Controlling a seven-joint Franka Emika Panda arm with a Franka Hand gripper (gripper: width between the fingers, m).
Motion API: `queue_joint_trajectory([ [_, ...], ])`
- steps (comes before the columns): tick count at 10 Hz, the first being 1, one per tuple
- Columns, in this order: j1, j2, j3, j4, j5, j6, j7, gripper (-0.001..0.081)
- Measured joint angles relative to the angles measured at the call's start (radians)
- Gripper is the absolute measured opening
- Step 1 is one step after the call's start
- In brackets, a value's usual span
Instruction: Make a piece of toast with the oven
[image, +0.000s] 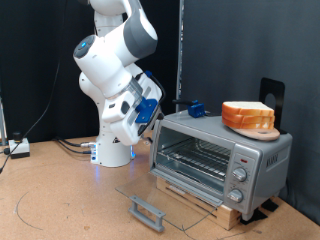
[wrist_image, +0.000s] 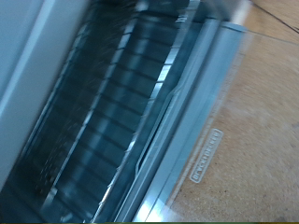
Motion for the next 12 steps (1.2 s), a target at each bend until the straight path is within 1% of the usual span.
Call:
queue_joint_trajectory([
  [1,0.004,-0.031,0.003,0.001,-0.029,-0.049,-0.086,0.0804],
  [2,0.005,-0.059,0.003,-0.004,-0.052,-0.074,-0.160,0.0804],
  [3,0.003,-0.056,0.003,-0.005,-0.047,-0.071,-0.118,0.0804],
  [4,0.009,-0.063,0.006,-0.004,-0.044,-0.071,-0.175,0.0804],
  [5,0.024,-0.086,0.007,-0.004,-0.037,-0.087,-0.265,0.0804],
  [6,0.036,-0.118,0.007,-0.006,-0.029,-0.100,-0.339,0.0804],
  [7,0.045,-0.152,0.008,-0.010,-0.020,-0.112,-0.381,0.0804],
  [9,0.056,-0.223,0.018,-0.018,-0.006,-0.139,-0.394,0.0804],
  [12,0.065,-0.321,0.037,-0.022,0.006,-0.219,-0.393,0.0804],
])
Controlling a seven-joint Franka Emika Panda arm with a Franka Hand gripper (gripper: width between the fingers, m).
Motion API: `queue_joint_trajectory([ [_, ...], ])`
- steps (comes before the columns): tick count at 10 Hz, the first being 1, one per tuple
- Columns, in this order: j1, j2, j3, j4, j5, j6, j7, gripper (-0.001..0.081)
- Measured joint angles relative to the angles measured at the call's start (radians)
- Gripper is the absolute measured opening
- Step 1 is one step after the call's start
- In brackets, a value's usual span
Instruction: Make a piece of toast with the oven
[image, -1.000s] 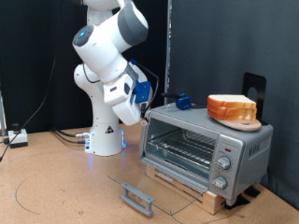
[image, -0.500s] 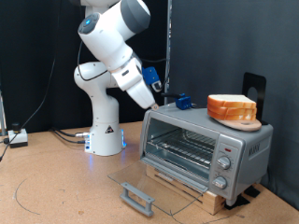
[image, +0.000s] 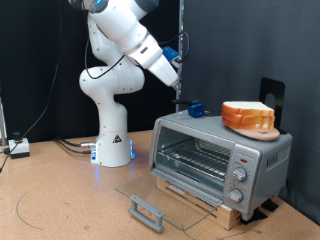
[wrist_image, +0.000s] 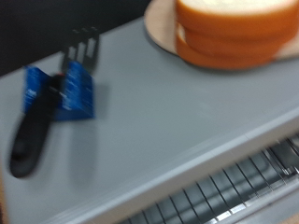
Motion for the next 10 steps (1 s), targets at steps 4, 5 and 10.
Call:
queue_joint_trajectory([
  [4,0.002,-0.050,0.014,0.005,-0.041,-0.080,-0.008,0.0804],
  [5,0.005,-0.072,0.035,0.005,-0.077,-0.088,-0.040,0.0804],
  [10,0.011,-0.235,0.092,-0.012,-0.063,-0.158,-0.015,0.0804],
])
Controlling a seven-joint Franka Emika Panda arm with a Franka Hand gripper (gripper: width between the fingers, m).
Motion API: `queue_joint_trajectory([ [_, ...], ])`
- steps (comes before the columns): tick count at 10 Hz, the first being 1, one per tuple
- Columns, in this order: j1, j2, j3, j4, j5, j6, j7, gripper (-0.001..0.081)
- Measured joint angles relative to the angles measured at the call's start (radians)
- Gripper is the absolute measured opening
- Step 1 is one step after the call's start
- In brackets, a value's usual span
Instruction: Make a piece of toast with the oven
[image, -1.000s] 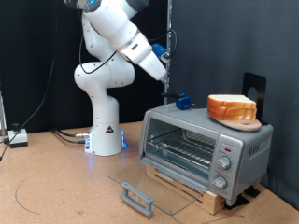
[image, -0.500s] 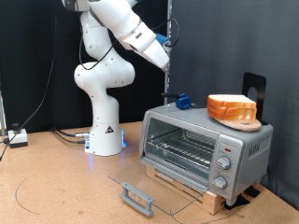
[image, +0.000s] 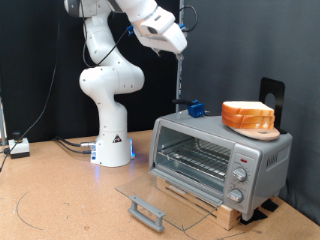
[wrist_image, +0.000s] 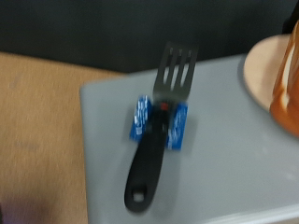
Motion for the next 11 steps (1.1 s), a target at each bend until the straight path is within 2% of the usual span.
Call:
queue_joint_trajectory([
  [2,0.000,-0.017,-0.004,-0.013,0.014,-0.001,0.012,0.0804],
  [3,-0.002,-0.021,0.011,-0.026,0.014,0.056,0.012,0.0804],
  [5,-0.007,-0.040,0.087,-0.097,0.017,0.201,0.029,0.0804],
  [6,-0.006,-0.046,0.129,-0.133,0.024,0.244,0.044,0.0804],
  [8,0.007,-0.046,0.187,-0.181,0.039,0.253,0.060,0.0804],
  [10,0.011,-0.046,0.238,-0.215,0.057,0.303,0.062,0.0804],
  [11,0.010,-0.046,0.236,-0.215,0.057,0.301,0.062,0.0804],
])
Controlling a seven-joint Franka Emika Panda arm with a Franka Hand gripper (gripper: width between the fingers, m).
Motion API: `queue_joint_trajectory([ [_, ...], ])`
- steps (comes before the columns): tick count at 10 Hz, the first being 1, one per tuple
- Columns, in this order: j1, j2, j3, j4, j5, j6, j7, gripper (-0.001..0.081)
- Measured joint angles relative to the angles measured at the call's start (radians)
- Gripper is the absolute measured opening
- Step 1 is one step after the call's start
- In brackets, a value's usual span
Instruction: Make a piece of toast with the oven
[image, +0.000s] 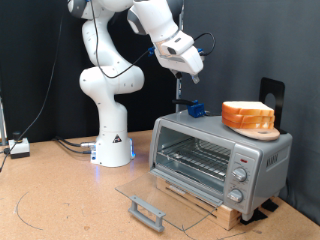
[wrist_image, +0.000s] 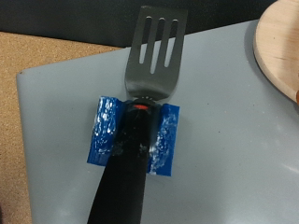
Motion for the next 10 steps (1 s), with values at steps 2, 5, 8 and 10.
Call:
queue_joint_trajectory([
  [2,0.000,-0.001,-0.009,-0.009,0.011,-0.075,0.030,0.0804],
  [5,-0.001,-0.040,0.020,-0.082,0.020,-0.055,0.067,0.0804],
  [8,-0.001,-0.082,0.090,-0.132,0.020,0.033,0.075,0.0804],
  [10,-0.001,-0.082,0.127,-0.143,0.029,0.074,0.076,0.0804],
])
